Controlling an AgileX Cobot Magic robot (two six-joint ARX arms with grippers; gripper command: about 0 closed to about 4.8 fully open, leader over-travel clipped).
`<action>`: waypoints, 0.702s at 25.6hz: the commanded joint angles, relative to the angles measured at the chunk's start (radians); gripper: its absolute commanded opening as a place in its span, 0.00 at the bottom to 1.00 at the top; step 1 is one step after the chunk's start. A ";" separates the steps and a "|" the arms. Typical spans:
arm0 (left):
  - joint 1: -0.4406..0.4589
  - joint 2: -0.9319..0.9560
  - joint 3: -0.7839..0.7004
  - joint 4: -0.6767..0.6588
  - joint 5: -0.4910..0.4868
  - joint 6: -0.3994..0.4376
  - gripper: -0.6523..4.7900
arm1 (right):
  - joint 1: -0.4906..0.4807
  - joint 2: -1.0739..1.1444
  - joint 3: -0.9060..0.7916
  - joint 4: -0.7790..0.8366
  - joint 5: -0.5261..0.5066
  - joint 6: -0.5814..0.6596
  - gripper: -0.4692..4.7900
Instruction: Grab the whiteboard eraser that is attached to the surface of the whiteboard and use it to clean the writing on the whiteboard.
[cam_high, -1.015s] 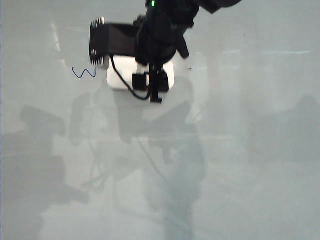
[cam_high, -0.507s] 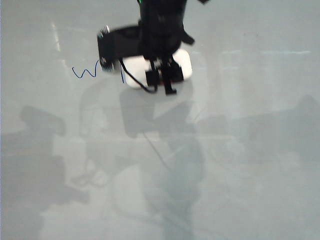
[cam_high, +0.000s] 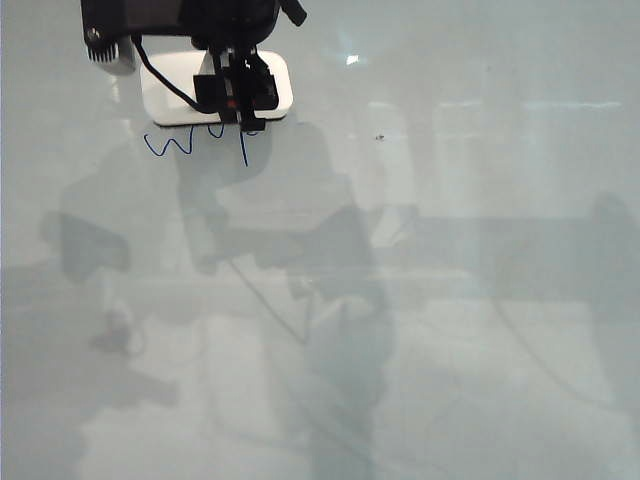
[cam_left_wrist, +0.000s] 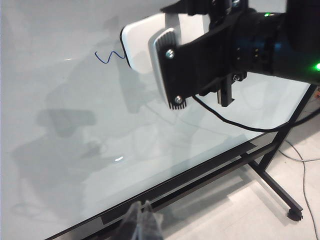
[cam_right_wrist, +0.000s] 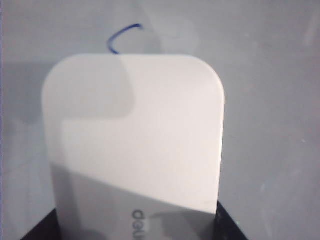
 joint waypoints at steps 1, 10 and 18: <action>0.000 0.000 0.002 0.013 0.003 0.003 0.12 | 0.002 0.037 0.069 -0.065 0.010 0.003 0.38; 0.000 0.000 0.002 0.013 0.004 0.003 0.12 | -0.002 0.108 0.208 -0.137 0.015 0.011 0.38; 0.000 0.000 0.002 0.012 0.003 0.003 0.12 | -0.030 0.211 0.220 -0.135 0.012 0.021 0.38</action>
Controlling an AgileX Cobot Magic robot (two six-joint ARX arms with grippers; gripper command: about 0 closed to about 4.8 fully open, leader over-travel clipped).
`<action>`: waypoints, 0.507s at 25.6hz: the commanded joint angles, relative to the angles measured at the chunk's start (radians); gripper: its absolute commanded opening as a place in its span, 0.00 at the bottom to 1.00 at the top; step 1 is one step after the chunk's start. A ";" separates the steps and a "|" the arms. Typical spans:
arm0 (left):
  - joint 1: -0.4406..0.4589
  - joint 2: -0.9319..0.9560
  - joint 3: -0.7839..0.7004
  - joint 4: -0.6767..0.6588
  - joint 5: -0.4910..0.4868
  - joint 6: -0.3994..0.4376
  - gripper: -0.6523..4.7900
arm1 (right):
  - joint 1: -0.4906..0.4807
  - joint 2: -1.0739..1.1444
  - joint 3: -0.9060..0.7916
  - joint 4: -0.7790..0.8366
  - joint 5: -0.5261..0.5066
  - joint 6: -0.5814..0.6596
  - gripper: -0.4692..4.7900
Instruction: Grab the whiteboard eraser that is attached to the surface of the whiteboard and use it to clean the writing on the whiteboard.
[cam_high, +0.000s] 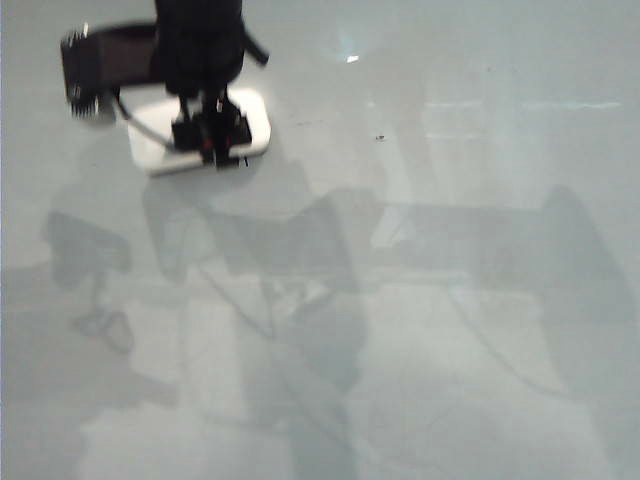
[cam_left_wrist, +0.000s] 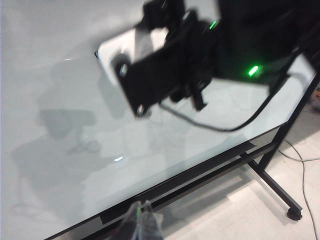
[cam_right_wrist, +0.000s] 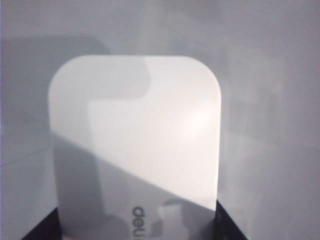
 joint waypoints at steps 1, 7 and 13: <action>0.000 0.000 0.002 0.013 0.002 0.003 0.12 | -0.010 0.033 0.003 0.012 0.010 0.009 0.38; 0.000 0.000 0.002 0.012 0.002 0.003 0.12 | -0.014 0.107 0.003 0.008 0.069 0.052 0.38; 0.000 0.000 0.002 0.013 0.002 0.003 0.12 | -0.004 0.102 0.056 0.016 0.280 0.044 0.38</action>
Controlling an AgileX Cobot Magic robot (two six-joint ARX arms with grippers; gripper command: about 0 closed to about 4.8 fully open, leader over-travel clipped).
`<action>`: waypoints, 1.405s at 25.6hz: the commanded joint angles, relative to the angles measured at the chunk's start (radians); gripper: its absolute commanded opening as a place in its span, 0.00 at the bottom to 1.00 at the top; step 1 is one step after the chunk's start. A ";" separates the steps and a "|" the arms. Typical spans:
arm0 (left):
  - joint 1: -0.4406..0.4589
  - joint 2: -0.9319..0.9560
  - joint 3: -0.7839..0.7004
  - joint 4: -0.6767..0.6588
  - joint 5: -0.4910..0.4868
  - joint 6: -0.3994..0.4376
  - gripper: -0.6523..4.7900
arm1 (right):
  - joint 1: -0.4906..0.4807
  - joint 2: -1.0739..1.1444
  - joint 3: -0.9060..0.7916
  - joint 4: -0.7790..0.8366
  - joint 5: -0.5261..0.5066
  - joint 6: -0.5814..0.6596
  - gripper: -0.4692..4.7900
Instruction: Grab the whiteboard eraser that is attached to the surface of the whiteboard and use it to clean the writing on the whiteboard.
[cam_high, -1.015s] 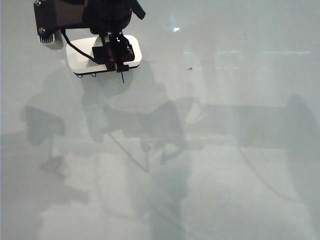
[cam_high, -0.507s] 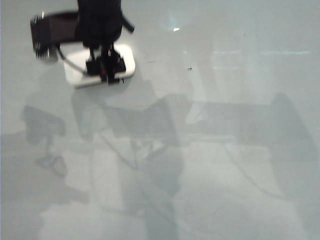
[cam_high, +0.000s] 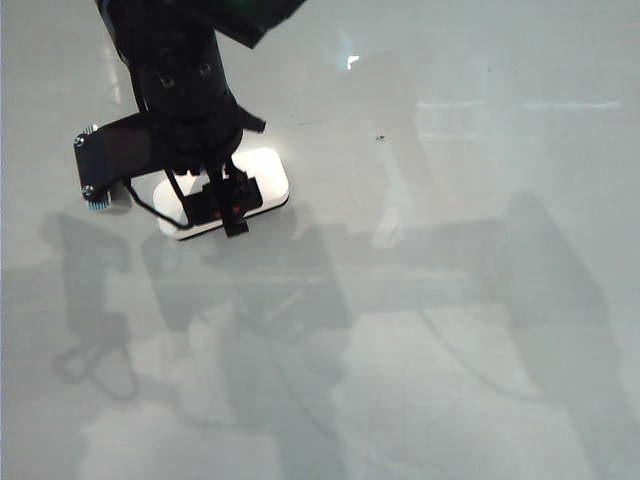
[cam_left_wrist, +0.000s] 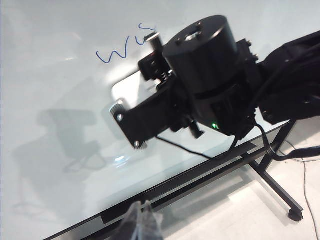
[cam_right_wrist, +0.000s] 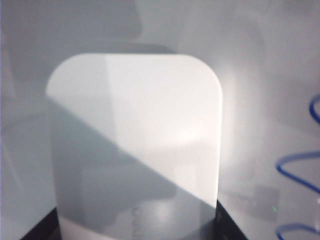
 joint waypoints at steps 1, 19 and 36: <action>0.000 0.000 0.002 0.012 0.004 0.003 0.12 | -0.006 -0.016 0.095 0.038 0.095 -0.001 0.38; 0.000 0.000 0.002 0.012 0.004 0.003 0.12 | 0.011 0.131 0.344 -0.158 0.017 0.089 0.38; 0.000 0.000 0.002 0.013 0.004 0.003 0.12 | 0.011 -0.016 0.380 -0.273 0.235 0.142 0.38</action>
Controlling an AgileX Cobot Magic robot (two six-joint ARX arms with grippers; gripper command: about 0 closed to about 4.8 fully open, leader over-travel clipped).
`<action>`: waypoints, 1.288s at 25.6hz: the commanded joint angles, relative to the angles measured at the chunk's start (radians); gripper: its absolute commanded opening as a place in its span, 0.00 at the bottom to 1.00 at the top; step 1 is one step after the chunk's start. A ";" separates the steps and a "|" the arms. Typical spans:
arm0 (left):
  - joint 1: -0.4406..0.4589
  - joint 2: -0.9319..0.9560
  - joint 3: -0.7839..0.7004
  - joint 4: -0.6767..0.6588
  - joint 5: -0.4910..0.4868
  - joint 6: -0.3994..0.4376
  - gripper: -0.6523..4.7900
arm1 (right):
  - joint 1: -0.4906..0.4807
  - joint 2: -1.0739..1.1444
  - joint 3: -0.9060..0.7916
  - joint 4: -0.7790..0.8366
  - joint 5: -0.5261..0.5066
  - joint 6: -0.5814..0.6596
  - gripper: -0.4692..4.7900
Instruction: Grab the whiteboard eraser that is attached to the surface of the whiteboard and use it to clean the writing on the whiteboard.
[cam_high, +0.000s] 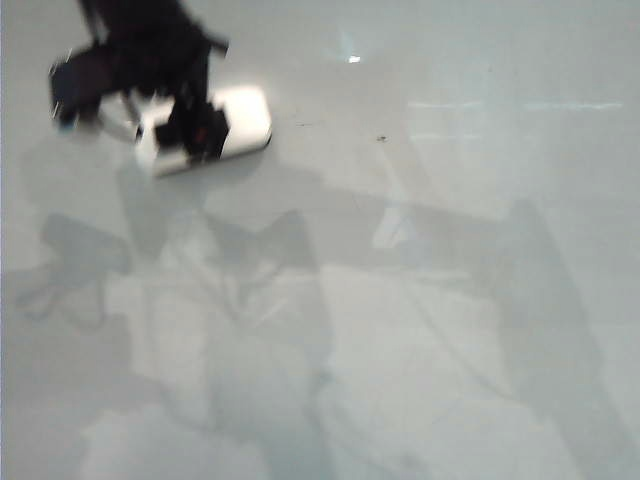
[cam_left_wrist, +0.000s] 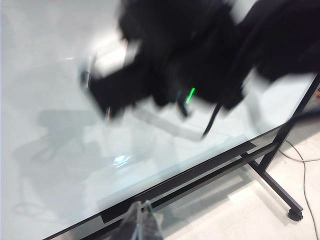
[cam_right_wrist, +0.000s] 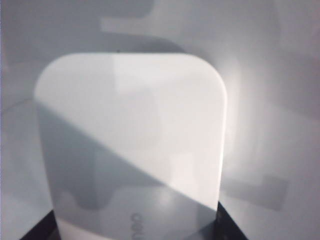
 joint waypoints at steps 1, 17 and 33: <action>0.000 0.000 0.002 0.012 0.004 0.003 0.12 | -0.025 -0.111 0.020 0.004 0.090 0.083 0.38; 0.000 0.000 0.002 0.013 0.004 0.003 0.12 | -0.095 -0.509 -0.130 -0.604 -0.051 0.775 0.36; 0.000 0.000 0.002 0.012 0.004 0.003 0.12 | -0.259 -0.811 -0.845 0.335 -0.458 0.446 0.35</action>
